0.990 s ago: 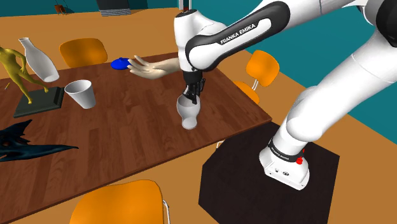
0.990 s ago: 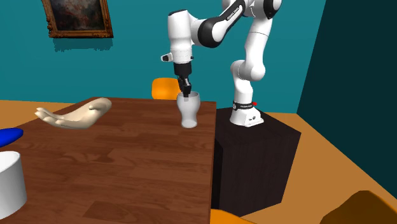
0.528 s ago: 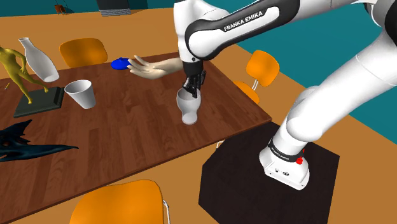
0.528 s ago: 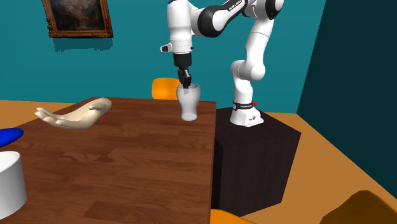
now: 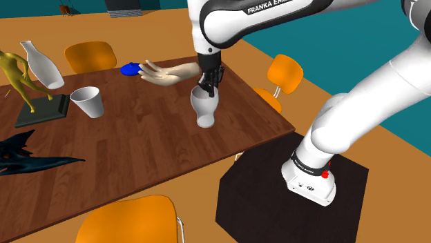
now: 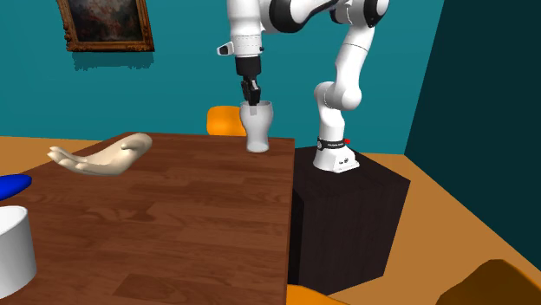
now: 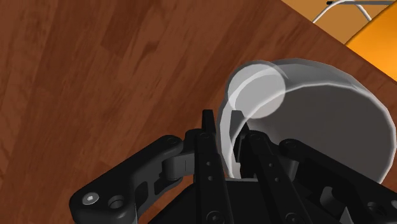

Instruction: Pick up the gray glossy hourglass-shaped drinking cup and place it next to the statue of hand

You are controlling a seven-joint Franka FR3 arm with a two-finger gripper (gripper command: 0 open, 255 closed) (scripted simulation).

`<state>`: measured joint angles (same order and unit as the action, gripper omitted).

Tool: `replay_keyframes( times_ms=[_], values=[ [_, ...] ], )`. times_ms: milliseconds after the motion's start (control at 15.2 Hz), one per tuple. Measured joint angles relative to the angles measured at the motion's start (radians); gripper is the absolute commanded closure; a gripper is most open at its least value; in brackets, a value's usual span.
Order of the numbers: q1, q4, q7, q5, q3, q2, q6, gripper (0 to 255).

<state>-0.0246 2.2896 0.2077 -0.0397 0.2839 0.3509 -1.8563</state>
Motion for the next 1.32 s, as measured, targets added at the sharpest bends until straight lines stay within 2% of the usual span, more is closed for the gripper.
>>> replay_keyframes(
  times_ms=[1320],
  values=[
    [0.007,-0.257,-0.011,0.006,-0.015,0.010,0.267,255]
  ],
)
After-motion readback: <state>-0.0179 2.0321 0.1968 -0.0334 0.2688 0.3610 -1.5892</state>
